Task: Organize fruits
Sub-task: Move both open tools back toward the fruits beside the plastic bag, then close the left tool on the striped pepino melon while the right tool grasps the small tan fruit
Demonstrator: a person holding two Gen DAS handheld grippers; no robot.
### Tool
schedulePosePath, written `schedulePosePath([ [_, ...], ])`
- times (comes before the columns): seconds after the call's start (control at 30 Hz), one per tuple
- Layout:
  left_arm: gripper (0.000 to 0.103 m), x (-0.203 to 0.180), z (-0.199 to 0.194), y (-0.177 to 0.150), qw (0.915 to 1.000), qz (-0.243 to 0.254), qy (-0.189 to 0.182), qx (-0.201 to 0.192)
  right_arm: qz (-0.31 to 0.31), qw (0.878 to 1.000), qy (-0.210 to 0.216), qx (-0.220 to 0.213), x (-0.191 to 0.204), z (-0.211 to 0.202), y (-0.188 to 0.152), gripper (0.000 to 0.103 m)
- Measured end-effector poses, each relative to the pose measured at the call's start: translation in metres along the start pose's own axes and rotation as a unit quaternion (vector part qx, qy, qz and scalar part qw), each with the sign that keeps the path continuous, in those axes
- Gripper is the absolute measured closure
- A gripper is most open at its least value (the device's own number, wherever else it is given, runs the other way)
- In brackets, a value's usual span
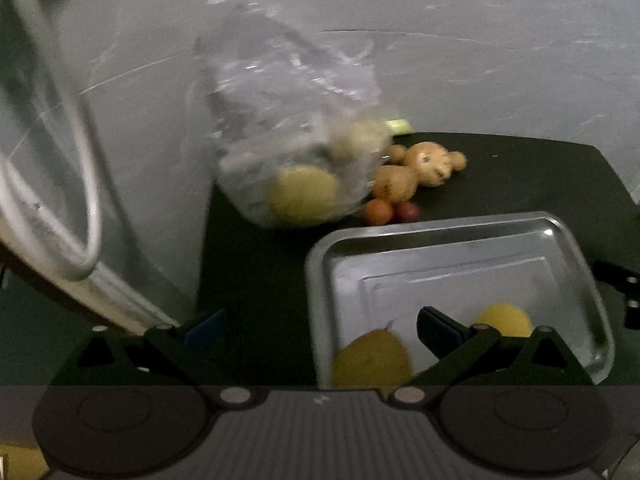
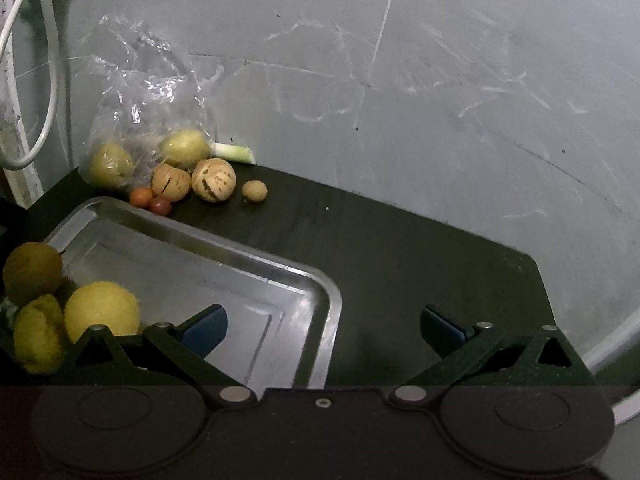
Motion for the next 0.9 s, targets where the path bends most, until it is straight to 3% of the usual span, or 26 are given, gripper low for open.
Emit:
schedulePosePath([
  [0.27,0.001,-0.027,-0.002,0.01,0.9994,0.031,0.014,0.009,-0.009,0.999,0.033,-0.018,-0.014,0.041,0.018,0.001],
  [0.57,0.001,-0.051,0.005,0.054,0.9984,0.009,0.037,-0.041,-0.075,0.989,0.128,-0.015,-0.009,0.084,0.039,0.001],
  [0.7,0.001,-0.061,0.011,0.064,0.9971,0.001,0.05,-0.058,-0.099,0.983,0.151,-0.023,-0.003,0.1,0.049,0.001],
  [0.9,0.001,-0.078,0.025,0.081,0.9949,0.038,0.051,-0.079,-0.148,0.973,0.173,-0.048,0.003,0.123,0.063,0.003],
])
Point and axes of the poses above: each gripper's, at about its wrist camera, not at the fingertips, and z roughly the way its jaws point, x to its left, y to its top, the point moved 8 cm from there along z, roughly the way its jaws point, and after that the axes turned 6 degrees about y, right-handed, at the moved point
